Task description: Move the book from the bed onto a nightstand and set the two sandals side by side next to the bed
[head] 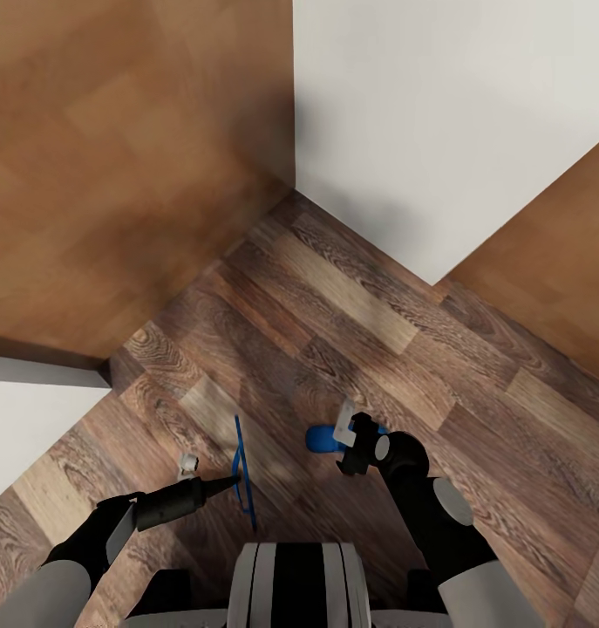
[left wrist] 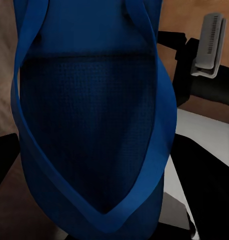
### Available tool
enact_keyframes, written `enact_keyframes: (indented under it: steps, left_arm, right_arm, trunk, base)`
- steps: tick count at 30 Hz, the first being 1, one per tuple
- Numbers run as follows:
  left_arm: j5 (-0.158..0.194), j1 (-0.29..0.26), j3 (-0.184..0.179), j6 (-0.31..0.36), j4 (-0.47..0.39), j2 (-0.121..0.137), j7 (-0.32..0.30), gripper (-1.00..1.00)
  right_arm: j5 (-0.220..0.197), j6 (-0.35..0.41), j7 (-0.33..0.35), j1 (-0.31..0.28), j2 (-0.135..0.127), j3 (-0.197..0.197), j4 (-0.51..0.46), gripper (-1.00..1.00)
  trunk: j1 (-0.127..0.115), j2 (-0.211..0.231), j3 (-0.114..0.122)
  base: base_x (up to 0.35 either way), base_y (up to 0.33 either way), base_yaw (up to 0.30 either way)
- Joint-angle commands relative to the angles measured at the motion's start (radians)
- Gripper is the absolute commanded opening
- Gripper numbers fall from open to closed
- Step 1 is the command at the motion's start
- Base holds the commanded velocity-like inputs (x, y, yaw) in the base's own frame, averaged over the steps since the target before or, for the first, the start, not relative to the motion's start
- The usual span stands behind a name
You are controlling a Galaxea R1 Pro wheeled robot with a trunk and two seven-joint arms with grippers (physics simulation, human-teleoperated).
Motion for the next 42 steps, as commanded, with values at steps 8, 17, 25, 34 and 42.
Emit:
enact_keyframes:
  steps: [8,17,25,34,42]
  left_arm:
    - [0.002,-0.001,0.001,0.011,0.0,0.0,-0.004,-1.0]
    - [0.002,0.0,0.001,0.011,0.0,0.0,-0.004,-1.0]
    - [0.002,0.0,0.001,0.011,0.0,-0.001,-0.004,-1.0]
    - [0.002,-0.001,0.001,0.011,0.0,0.0,-0.004,-1.0]
    - [0.003,0.0,0.001,0.011,0.0,0.0,-0.004,-1.0]
  right_arm:
    - [0.006,0.004,0.006,-0.001,-0.001,0.001,-0.001,1.0]
    - [0.011,0.004,0.003,-0.001,0.0,0.003,0.008,1.0]
    - [0.178,0.004,-0.093,-0.002,-0.001,0.012,0.012,1.0]
    - [0.22,0.004,-0.102,-0.001,-0.001,0.012,0.012,1.0]
    - [0.221,0.003,-0.098,0.0,-0.001,0.012,0.011,1.0]
  trunk:
    - [0.001,-0.001,-0.008]
    - [0.001,-0.001,-0.008]
    - [0.001,-0.001,-0.008]
    - [0.001,-0.001,-0.008]
    - [0.001,-0.001,-0.008]
  base:
    - [0.0,0.0,0.0]
    - [0.0,0.0,0.0]
    - [0.0,0.0,0.0]
    - [0.0,0.0,0.0]
    - [0.0,0.0,0.0]
